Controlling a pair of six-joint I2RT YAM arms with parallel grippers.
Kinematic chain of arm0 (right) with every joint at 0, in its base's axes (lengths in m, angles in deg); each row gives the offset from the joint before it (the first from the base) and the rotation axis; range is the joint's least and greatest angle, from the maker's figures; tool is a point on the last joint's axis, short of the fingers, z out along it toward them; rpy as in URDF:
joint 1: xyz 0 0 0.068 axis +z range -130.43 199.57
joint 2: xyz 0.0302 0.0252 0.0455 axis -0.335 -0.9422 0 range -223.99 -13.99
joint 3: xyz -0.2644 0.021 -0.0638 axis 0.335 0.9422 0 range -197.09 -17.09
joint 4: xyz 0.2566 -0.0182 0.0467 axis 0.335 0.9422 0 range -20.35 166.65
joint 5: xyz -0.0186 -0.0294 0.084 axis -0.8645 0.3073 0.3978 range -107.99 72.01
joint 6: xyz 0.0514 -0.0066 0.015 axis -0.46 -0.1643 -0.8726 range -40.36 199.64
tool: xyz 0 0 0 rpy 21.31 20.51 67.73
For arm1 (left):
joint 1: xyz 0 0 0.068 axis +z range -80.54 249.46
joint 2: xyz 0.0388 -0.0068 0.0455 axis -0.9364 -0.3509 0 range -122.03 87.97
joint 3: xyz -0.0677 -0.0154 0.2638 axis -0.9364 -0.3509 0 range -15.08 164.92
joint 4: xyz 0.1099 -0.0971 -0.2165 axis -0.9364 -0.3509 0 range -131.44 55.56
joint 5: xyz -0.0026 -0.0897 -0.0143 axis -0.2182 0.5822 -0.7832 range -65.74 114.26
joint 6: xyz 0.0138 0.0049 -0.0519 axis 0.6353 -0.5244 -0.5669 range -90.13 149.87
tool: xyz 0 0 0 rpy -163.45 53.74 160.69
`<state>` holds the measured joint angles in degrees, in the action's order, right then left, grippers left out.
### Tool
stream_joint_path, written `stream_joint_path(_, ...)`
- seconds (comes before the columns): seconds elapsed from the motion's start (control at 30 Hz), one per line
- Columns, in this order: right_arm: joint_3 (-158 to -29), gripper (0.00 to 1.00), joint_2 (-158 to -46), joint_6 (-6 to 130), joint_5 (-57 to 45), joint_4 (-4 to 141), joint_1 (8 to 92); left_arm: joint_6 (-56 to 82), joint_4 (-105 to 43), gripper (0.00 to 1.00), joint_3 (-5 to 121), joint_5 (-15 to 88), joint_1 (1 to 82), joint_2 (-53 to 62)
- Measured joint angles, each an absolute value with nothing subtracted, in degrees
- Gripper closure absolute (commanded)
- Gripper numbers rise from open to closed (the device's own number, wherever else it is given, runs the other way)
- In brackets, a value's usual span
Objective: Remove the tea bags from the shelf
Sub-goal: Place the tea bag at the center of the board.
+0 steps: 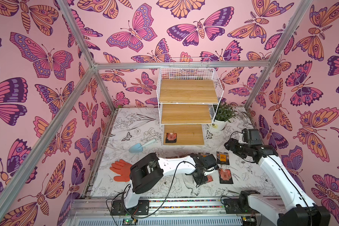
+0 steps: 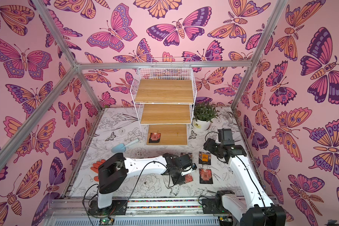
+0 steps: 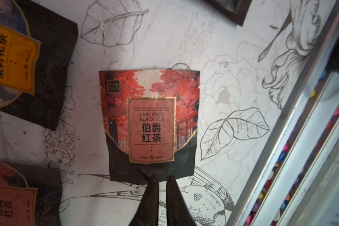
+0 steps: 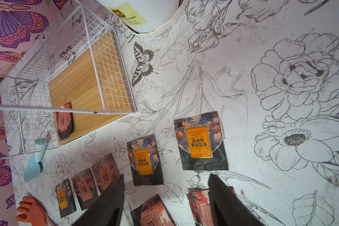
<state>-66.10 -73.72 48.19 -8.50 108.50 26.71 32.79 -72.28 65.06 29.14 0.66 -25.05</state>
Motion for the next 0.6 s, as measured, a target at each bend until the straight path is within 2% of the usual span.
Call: stream_joint_path(0.6, -66.3, 0.28, -72.8, 48.2, -7.9, 108.8, 26.7, 35.9, -72.3, 0.88, 70.6, 31.4, 1.6, -31.2)
